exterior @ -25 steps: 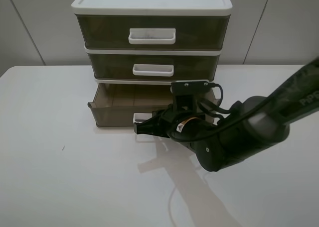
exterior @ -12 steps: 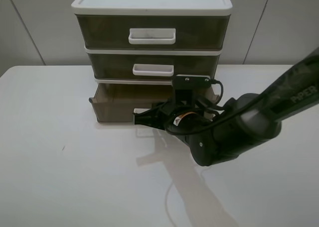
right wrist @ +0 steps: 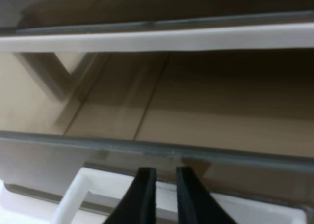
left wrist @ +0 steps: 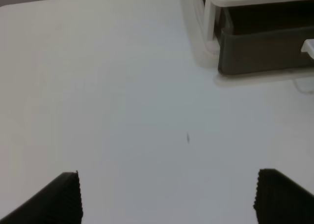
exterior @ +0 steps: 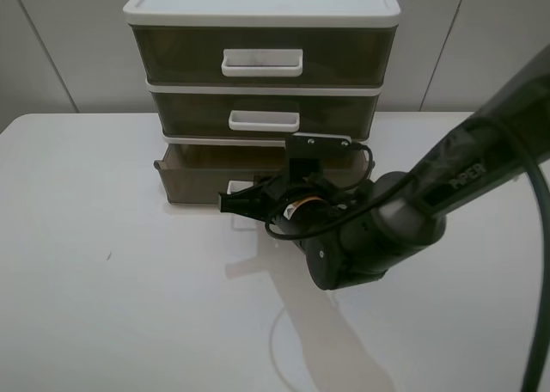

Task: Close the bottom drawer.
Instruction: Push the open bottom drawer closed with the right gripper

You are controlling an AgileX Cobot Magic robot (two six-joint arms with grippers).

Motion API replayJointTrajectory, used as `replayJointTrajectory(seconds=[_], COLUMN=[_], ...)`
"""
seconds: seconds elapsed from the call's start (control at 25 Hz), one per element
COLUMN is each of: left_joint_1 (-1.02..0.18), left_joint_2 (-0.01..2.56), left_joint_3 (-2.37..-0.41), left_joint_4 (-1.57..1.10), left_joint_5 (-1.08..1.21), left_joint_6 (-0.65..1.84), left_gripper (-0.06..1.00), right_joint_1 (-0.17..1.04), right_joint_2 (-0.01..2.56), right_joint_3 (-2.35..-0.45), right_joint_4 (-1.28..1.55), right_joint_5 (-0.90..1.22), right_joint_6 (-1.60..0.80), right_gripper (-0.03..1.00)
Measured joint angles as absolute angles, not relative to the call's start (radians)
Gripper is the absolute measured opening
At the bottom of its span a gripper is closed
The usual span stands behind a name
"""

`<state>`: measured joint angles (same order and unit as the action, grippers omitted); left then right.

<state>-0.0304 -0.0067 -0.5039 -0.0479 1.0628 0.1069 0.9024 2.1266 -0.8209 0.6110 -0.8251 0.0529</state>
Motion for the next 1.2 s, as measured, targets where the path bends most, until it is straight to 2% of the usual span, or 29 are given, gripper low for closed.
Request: replayJointTrajectory(seconds=[0.32, 0.92, 1.2], left_joint_1=[-0.030, -0.030, -0.030], left_joint_2=[-0.007, -0.007, -0.007], left_joint_3=[-0.504, -0.504, -0.504], left_joint_4=[-0.048, -0.048, -0.048], left_joint_5=[1.063, 1.063, 1.063], left_joint_6=[0.107, 0.107, 0.107], left_gripper=[0.72, 0.72, 0.72], right_joint_1=[0.902, 0.902, 0.894], right_joint_2=[2.174, 2.244, 2.245], right_joint_3=[-0.835, -0.936, -0.942], right_joint_4=[0.659, 0.690, 0.711], right_joint_5=[-0.924, -0.948, -0.952], right_joint_6=[0.052, 0.045, -0.030], right_gripper=[0.02, 0.02, 0.02])
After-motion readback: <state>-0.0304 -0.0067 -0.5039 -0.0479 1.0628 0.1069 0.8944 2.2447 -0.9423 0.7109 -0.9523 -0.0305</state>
